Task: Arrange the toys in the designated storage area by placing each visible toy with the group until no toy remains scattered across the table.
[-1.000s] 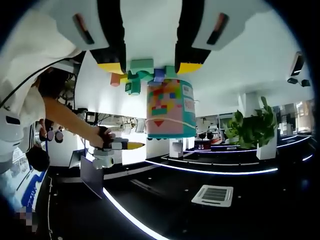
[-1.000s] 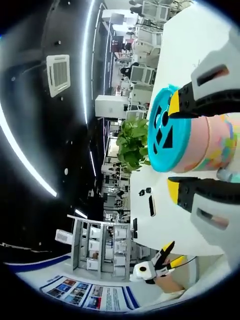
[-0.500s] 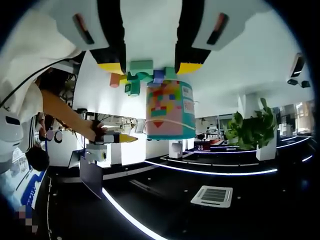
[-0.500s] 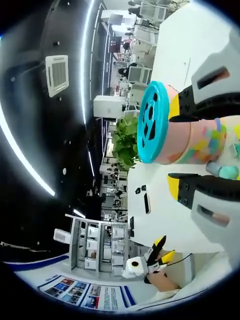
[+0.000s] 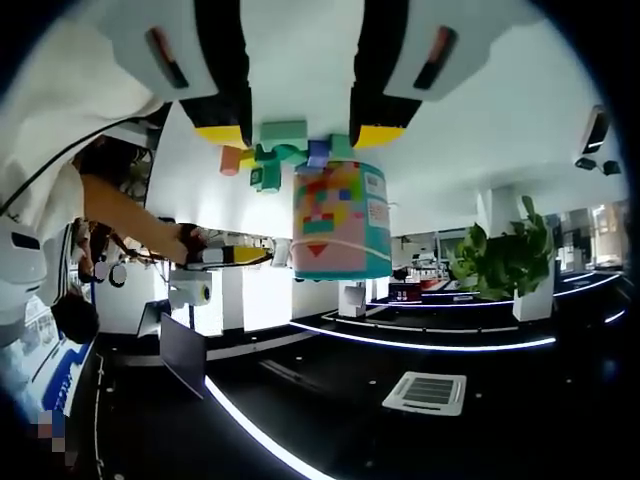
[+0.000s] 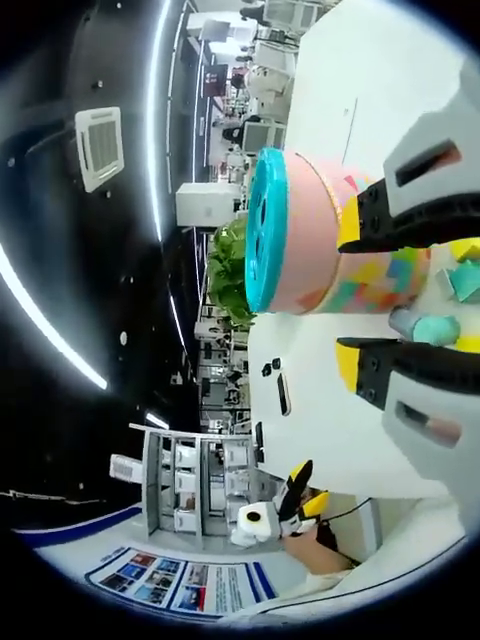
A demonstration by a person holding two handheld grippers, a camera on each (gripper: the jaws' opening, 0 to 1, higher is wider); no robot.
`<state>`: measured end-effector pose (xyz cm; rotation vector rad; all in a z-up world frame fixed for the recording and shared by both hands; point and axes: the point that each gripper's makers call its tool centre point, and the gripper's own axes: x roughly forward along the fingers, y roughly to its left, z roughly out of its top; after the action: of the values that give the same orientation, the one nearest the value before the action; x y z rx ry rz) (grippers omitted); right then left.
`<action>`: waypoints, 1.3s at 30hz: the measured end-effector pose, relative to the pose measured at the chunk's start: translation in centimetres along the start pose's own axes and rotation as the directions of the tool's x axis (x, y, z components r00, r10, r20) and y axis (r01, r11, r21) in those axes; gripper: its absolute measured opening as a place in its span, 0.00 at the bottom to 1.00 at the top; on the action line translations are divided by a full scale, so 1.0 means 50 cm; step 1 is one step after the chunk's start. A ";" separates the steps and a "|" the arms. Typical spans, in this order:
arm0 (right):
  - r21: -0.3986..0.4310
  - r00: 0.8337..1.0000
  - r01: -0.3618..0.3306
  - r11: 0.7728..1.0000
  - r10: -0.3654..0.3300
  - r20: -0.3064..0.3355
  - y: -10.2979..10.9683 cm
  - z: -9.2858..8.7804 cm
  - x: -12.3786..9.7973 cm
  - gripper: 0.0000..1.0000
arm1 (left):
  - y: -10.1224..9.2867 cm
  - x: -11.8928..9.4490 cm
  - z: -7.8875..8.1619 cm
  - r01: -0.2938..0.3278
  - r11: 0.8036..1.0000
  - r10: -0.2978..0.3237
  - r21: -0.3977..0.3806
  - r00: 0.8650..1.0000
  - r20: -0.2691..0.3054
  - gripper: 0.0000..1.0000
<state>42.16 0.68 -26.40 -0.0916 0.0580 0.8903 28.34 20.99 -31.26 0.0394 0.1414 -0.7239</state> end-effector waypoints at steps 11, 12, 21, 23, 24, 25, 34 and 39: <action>-0.018 0.999 -0.025 1.000 0.025 -0.037 0.024 -0.045 0.010 0.37 | 0.005 -0.003 0.002 -0.006 1.000 0.007 -0.014 1.000 0.008 0.40; -0.016 0.999 -0.027 1.000 0.027 -0.036 0.025 -0.048 0.010 0.37 | 0.004 -0.003 0.002 -0.006 1.000 0.006 -0.011 1.000 0.007 0.40; 0.003 0.998 -0.035 0.999 0.035 -0.050 0.032 -0.084 0.017 0.35 | 0.003 -0.003 0.002 -0.003 1.000 0.003 -0.011 1.000 0.009 0.40; 0.003 0.998 -0.037 0.999 0.038 -0.059 0.036 -0.095 0.021 0.35 | 0.002 -0.003 0.001 -0.002 1.000 0.002 -0.010 1.000 0.007 0.40; -0.003 0.997 -0.039 0.999 0.039 -0.064 0.039 -0.101 0.023 0.34 | 0.002 -0.003 0.001 -0.002 1.000 0.002 -0.009 1.000 0.006 0.40; -0.011 0.997 -0.039 0.999 0.038 -0.073 0.040 -0.108 0.025 0.34 | 0.002 -0.002 0.000 -0.002 1.000 0.003 -0.009 1.000 0.005 0.40; 0.000 0.990 -0.063 0.998 0.063 -0.127 0.064 -0.154 0.035 0.29 | 0.003 -0.002 -0.001 -0.002 1.000 0.002 -0.007 1.000 0.003 0.40; 0.002 0.988 -0.064 0.998 0.063 -0.139 0.069 -0.170 0.036 0.29 | 0.003 -0.003 -0.002 -0.002 1.000 0.002 -0.006 1.000 0.003 0.40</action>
<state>40.50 3.36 -35.19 -0.1546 0.1906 0.9467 28.33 21.21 -31.31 0.0322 0.1407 -0.7212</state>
